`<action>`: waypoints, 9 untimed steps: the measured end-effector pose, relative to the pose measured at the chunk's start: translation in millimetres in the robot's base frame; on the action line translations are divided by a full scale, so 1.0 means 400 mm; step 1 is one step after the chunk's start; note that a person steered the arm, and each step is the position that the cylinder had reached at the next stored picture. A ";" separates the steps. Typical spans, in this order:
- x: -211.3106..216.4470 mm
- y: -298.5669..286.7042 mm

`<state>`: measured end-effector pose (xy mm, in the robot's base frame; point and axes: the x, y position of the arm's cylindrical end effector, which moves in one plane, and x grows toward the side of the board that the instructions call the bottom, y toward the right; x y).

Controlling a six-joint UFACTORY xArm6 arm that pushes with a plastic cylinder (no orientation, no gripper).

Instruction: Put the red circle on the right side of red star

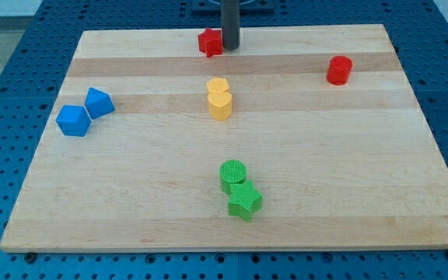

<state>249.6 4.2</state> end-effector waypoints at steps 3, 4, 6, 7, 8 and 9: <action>0.295 0.300; 0.293 0.421; 0.216 0.435; 0.215 0.503; 0.199 0.533; 0.172 0.515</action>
<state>318.2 210.1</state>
